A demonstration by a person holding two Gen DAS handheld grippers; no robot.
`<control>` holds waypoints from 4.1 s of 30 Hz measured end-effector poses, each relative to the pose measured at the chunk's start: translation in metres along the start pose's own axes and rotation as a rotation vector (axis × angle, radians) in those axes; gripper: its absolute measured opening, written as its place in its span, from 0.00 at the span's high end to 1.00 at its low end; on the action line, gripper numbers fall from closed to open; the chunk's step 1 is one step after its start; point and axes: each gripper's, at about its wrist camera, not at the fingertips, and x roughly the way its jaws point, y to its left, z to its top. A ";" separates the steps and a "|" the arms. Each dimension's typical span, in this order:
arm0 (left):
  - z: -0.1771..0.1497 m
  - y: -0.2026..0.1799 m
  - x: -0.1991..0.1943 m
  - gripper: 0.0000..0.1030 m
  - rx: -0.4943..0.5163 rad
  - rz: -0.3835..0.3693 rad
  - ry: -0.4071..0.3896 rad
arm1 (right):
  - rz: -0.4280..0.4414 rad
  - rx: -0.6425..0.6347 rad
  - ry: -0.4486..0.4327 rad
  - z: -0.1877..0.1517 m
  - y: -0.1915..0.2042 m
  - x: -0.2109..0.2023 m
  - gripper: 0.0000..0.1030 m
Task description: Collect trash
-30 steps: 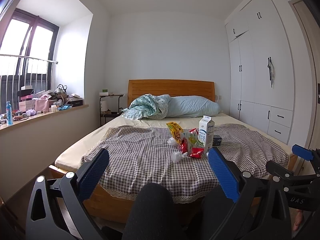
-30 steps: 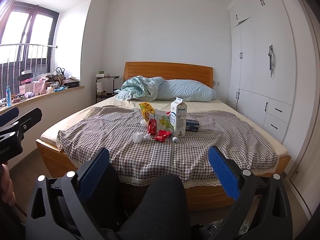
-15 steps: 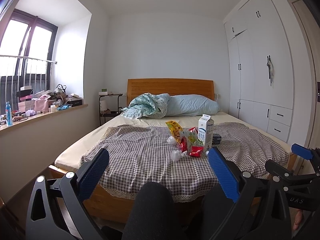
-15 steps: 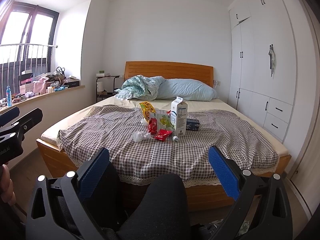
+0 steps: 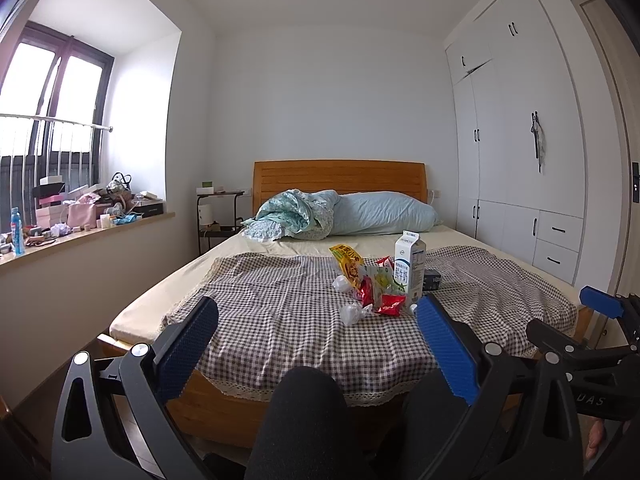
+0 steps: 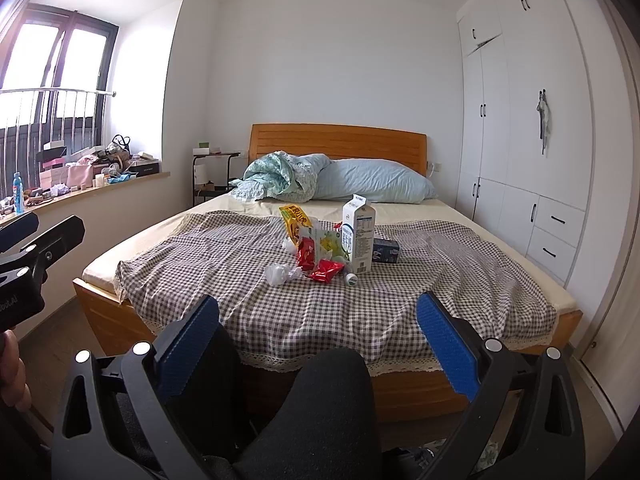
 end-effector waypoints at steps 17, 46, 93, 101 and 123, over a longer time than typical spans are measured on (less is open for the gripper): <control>0.001 -0.001 -0.002 0.07 0.003 0.000 -0.004 | -0.002 -0.004 -0.009 -0.001 0.001 0.000 0.08; -0.001 -0.002 0.025 0.07 -0.007 -0.013 0.049 | -0.031 0.046 0.012 0.002 -0.012 0.011 0.08; 0.052 -0.002 0.587 0.18 0.038 -0.252 0.363 | 0.182 -0.104 0.337 0.155 -0.122 0.489 0.63; 0.034 -0.003 0.688 0.21 -0.127 -0.351 0.521 | 0.159 -0.113 0.377 0.151 -0.144 0.535 0.89; 0.158 -0.033 0.626 1.00 -0.229 -0.439 0.456 | 0.131 -0.085 0.256 0.218 -0.158 0.464 0.98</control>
